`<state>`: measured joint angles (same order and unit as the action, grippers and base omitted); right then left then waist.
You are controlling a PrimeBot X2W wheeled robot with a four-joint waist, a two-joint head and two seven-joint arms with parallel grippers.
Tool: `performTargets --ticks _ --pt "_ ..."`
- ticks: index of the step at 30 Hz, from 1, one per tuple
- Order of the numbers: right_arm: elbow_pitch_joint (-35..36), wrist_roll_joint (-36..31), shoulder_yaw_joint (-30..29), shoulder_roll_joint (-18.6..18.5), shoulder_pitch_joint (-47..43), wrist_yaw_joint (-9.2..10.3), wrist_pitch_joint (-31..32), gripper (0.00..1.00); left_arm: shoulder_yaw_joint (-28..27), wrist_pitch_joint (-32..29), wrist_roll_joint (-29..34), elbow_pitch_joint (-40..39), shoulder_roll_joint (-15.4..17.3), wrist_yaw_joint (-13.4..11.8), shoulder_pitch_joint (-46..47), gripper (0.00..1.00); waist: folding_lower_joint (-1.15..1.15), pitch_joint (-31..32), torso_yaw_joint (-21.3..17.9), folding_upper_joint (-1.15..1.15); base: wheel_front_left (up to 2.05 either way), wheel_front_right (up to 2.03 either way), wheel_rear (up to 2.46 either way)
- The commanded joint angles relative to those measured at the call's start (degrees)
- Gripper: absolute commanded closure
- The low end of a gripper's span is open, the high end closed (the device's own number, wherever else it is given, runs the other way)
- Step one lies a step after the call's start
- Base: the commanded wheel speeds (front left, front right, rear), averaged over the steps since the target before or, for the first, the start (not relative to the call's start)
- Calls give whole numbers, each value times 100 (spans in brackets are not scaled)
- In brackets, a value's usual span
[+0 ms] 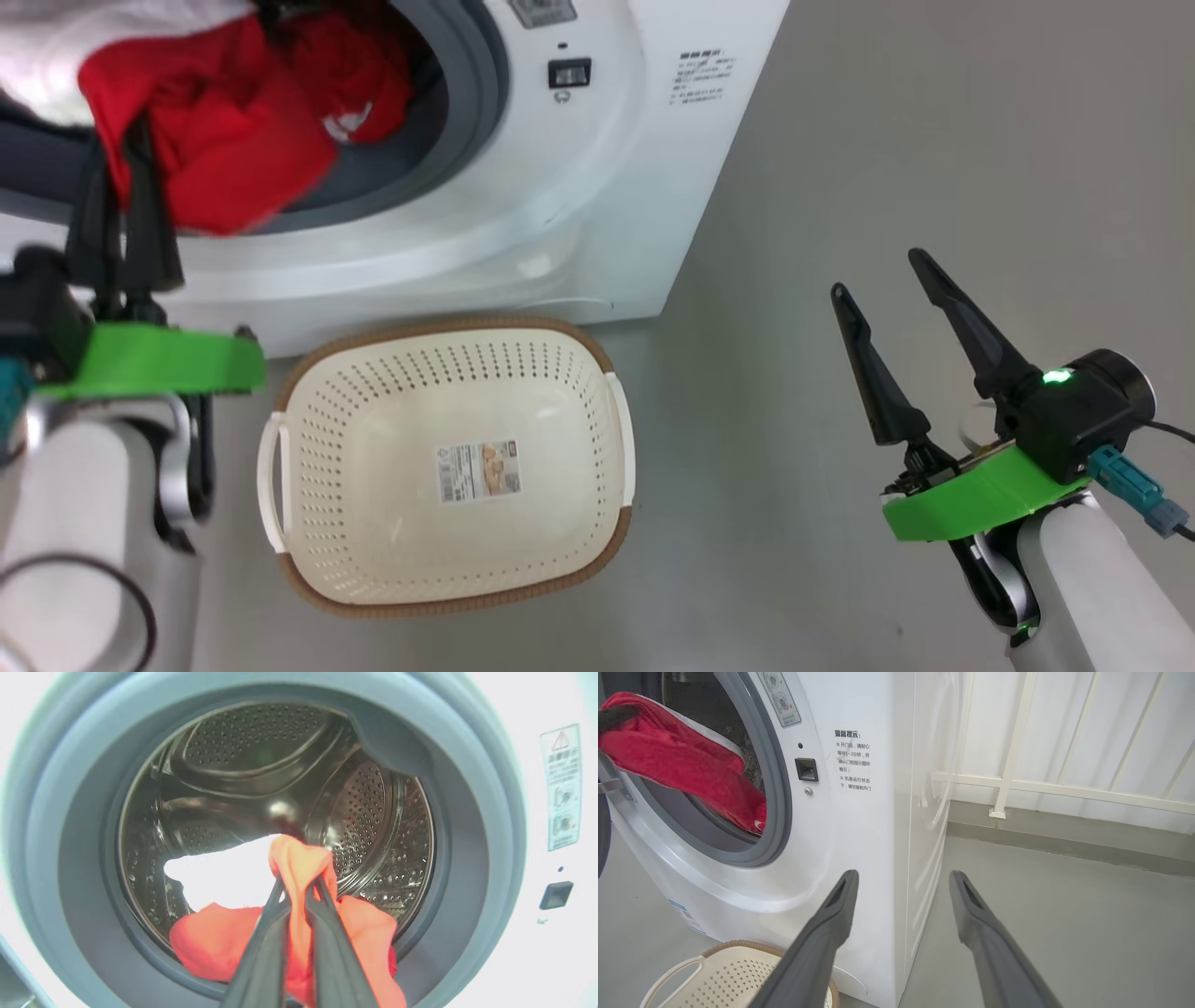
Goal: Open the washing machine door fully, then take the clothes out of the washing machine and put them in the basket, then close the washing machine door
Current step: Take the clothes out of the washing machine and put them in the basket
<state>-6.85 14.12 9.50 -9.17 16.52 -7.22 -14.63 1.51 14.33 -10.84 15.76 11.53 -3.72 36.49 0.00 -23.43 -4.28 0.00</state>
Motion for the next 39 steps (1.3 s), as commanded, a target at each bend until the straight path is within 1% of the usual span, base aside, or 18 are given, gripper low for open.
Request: performTargets --ticks 1,8,14,19,24,29,30,35,39 --pt "107 71 88 -16 -115 -26 -37 0 -206 66 80 -361 153 -71 -224 100 0 194 12 0 0 0 0" --pt "76 66 50 10 -235 -26 -37 0 -197 66 219 -1223 5 -121 -997 100 0 480 57 0 0 0 0" --pt "85 76 49 43 -306 -26 -37 0 -147 66 271 -1638 -87 -173 -1410 100 0 653 49 0 0 0 0" --pt "97 95 28 102 -370 -26 -37 0 8 22 298 -2042 -188 -201 -1885 100 0 711 28 0 0 0 0" --pt "134 132 -14 148 -430 -26 -37 0 72 25 283 -2221 -276 -248 -2188 100 0 698 18 0 0 0 0" --pt "219 154 -71 148 -446 -26 -37 0 186 44 123 -2042 -479 -249 -2515 100 0 574 -8 0 0 0 0" --pt "243 149 -80 143 -430 -26 -37 0 244 49 60 -1848 -541 -232 -2547 100 0 498 -5 0 0 0 0" --pt "257 119 -9 143 -353 -26 -37 0 265 61 -30 -1196 -629 -223 -2422 100 0 287 -37 0 0 0 0" --pt "299 106 37 150 -262 -26 -37 0 265 64 -144 -580 -681 -116 -2194 100 0 66 -97 0 0 0 0"
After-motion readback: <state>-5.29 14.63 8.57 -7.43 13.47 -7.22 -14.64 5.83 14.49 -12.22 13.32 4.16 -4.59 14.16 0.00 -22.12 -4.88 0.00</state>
